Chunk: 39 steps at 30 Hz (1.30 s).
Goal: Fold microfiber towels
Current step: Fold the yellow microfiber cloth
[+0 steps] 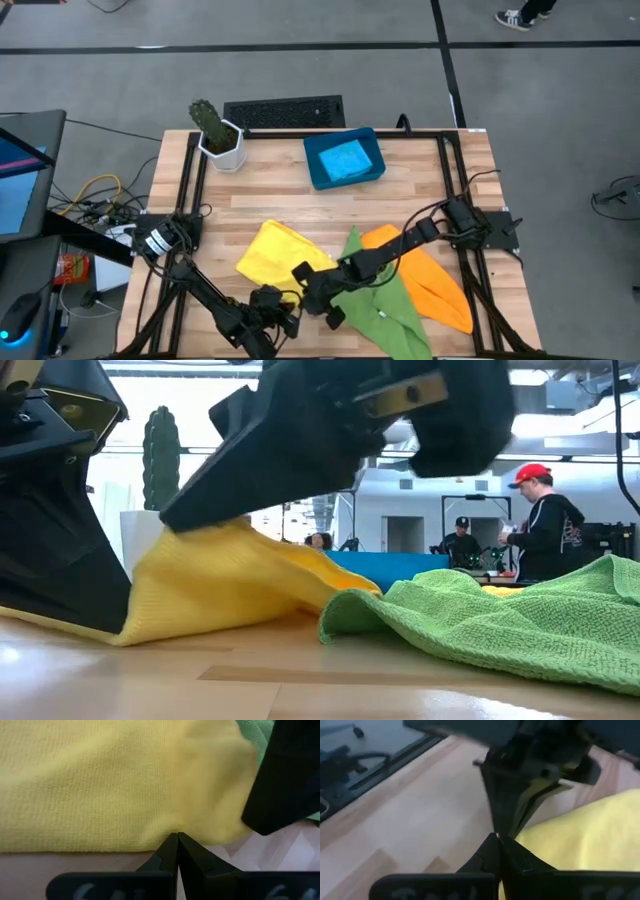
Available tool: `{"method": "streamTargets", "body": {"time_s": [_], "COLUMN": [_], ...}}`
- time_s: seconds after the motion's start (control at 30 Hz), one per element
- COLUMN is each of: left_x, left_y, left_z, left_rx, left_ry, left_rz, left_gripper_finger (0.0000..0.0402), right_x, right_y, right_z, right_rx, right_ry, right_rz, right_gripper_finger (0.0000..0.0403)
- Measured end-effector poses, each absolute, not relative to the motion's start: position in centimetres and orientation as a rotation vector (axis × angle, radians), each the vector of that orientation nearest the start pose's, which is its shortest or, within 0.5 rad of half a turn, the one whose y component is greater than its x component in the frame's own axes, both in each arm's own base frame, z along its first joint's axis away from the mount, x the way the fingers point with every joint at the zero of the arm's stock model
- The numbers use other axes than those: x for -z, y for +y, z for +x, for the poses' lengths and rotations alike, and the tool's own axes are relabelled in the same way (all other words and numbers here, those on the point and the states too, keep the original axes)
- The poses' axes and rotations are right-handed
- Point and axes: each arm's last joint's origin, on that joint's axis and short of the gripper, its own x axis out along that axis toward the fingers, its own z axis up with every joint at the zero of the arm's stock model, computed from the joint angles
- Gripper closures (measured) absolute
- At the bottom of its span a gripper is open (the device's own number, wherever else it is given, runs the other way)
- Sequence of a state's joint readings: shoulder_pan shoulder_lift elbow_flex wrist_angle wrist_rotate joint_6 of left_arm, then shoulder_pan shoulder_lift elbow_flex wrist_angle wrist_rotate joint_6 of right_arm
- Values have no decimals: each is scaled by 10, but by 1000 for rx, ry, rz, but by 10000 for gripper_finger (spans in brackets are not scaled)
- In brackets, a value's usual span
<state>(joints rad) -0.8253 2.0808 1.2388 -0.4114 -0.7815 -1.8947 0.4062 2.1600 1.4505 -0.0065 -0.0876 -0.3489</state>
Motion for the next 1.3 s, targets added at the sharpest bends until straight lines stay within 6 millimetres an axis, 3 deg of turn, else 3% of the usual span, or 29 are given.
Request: {"method": "streamTargets", "body": {"time_s": [0.33, 0.67, 1.03, 1.3], "left_x": [-108, -112, -156, -164], "left_y": [-269, -276, -292, -294], "left_z": [276, 270, 270, 265], "left_rx": [-670, -624, -601, -636], "left_ry": [556, 647, 789, 787], "left_rz": [-856, -847, -703, -686], "left_gripper_finger": [401, 402, 402, 401], "right_x": [-154, -133, -136, -107], "right_y": [177, 180, 172, 174], "right_z": [438, 440, 446, 449], "right_rx": [-599, -622, -623, -624], "right_ry": [494, 520, 480, 521], "right_rz": [-400, -392, -378, -357], "right_gripper_finger": [380, 381, 381, 378]}}
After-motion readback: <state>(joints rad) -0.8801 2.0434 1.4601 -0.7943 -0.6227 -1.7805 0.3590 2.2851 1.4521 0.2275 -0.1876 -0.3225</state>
